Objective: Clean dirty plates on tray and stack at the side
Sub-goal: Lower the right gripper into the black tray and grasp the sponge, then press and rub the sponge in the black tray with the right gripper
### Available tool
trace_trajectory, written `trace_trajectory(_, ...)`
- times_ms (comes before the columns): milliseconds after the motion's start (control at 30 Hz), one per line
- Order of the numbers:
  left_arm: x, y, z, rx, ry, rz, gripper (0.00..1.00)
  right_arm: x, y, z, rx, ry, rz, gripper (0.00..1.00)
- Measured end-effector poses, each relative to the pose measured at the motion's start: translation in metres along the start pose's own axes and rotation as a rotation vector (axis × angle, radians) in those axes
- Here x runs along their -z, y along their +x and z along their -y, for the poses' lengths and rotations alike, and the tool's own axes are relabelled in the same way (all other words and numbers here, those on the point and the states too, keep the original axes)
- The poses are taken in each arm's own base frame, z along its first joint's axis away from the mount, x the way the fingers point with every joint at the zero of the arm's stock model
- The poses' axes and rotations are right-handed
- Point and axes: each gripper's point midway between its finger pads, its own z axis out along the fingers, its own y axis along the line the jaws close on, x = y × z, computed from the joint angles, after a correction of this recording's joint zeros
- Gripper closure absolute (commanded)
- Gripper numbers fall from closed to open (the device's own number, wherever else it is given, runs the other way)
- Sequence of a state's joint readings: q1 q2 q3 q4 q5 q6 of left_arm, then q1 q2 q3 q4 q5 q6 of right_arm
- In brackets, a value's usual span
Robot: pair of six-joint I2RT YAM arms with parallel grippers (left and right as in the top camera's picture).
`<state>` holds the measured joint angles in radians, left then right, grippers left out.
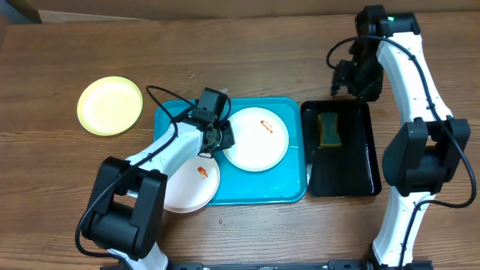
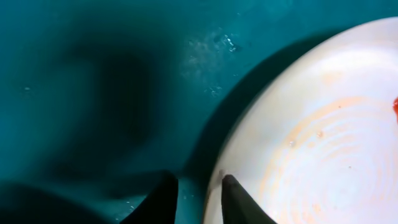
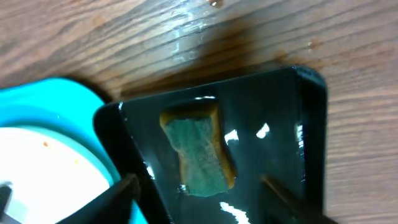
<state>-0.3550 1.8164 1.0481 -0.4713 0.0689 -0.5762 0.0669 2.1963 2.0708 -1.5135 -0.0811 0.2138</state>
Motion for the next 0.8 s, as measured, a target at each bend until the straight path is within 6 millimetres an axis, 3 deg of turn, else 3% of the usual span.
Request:
trace_trajectory(167,0.0,-0.001,-0.002,0.008,0.0,0.0,0.74,-0.022,0.013,-0.005,0.042,0.052,-0.039,0.23)
trace_trajectory(500,0.0,-0.001,-0.002,0.008,0.004,-0.002,0.73,-0.084,0.033,0.004,0.053,0.087,-0.098,0.42)
trace_trajectory(533,0.0,-0.001,-0.002,0.008,0.004,-0.002,0.73,-0.088,0.033,0.005,0.051,0.085,-0.095,0.45)
trace_trajectory(567,0.0,-0.001,-0.002,0.008,0.004,-0.002,0.73,-0.092,0.033,0.005,0.053,0.084,-0.093,0.62)
trace_trajectory(600,0.0,-0.001,-0.002,0.008,0.004,-0.002,0.73,-0.096,0.033,0.006,0.05,0.083,-0.091,0.72)
trace_trajectory(633,0.0,-0.001,-0.001,0.008,0.004,-0.002,0.73,-0.1,0.033,0.005,0.055,0.08,-0.086,0.73)
trace_trajectory(700,0.0,-0.001,-0.002,0.008,0.004,-0.002,0.73,-0.105,0.033,0.004,0.057,0.071,-0.083,0.71)
trace_trajectory(800,0.0,-0.001,-0.001,0.008,0.004,-0.002,0.71,-0.106,0.036,0.005,0.052,0.073,-0.092,0.59)
